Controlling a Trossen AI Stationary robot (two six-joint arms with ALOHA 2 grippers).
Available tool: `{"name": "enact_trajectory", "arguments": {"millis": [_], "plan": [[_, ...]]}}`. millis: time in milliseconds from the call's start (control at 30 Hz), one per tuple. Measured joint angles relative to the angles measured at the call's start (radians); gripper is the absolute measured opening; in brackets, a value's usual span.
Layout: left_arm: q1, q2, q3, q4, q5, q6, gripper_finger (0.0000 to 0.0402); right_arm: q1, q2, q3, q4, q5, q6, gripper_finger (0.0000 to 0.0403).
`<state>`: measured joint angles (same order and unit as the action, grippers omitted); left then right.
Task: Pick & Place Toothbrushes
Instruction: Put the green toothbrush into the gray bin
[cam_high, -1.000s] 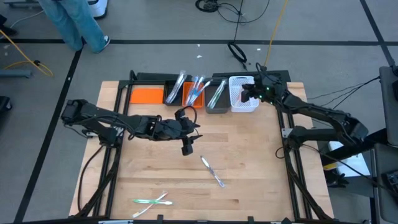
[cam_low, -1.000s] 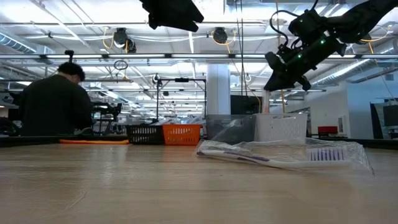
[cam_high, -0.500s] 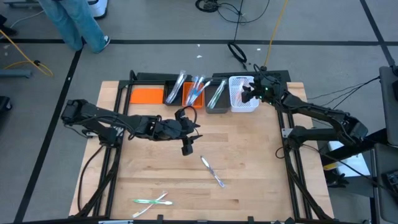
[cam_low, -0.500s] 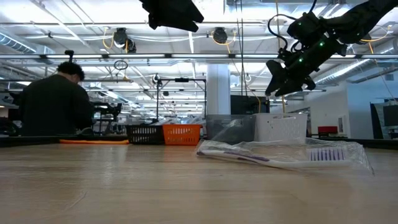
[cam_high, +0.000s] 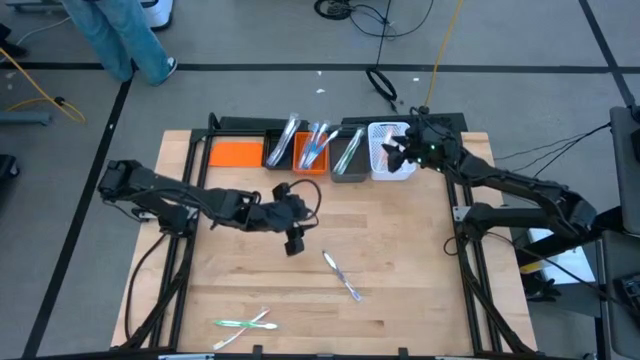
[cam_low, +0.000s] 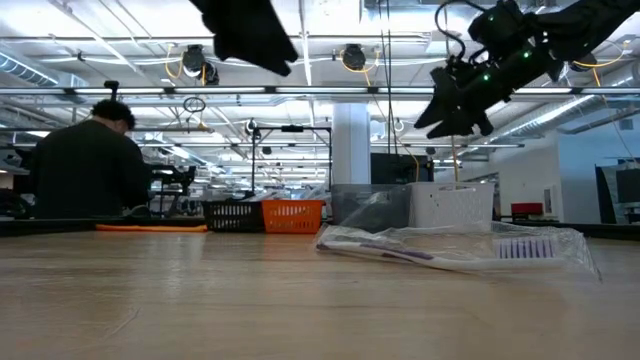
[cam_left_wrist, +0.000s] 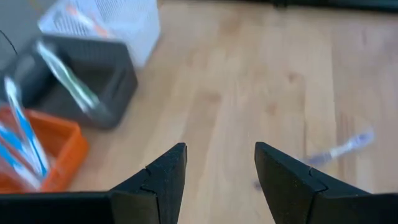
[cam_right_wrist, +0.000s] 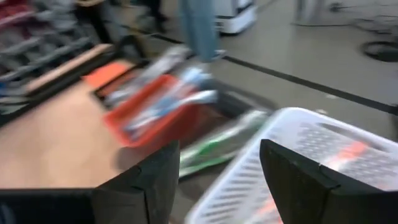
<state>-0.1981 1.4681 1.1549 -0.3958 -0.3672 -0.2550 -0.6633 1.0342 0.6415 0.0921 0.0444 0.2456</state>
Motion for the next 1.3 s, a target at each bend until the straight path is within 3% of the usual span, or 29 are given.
{"name": "enact_trajectory", "arguments": {"millis": [200, 467, 867, 1167, 1300], "plan": [[-0.074, 0.0, 0.0, -0.148, 0.0, -0.11, 0.0193, 0.093, -0.035, 0.0, 0.001, -0.103, 0.004, 0.0213], [-0.213, 0.0, 0.0, -0.274, 0.007, -0.286, 0.0193, 0.231, -0.039, 0.0, 0.001, -0.1, 0.005, 0.0212], [-0.453, 0.003, 0.0, -0.3, 0.07, -0.499, 0.0193, 0.429, -0.039, 0.0, 0.001, -0.099, 0.051, 0.0212], [-0.594, 0.177, 0.0, -0.252, 0.109, -0.594, 0.0193, 0.553, -0.039, 0.0, 0.011, -0.089, 0.08, 0.0212], [-0.619, 0.251, 0.001, -0.235, 0.147, -0.663, 0.0193, 0.608, -0.039, 0.0, 0.01, -0.018, 0.106, 0.0212]]}}
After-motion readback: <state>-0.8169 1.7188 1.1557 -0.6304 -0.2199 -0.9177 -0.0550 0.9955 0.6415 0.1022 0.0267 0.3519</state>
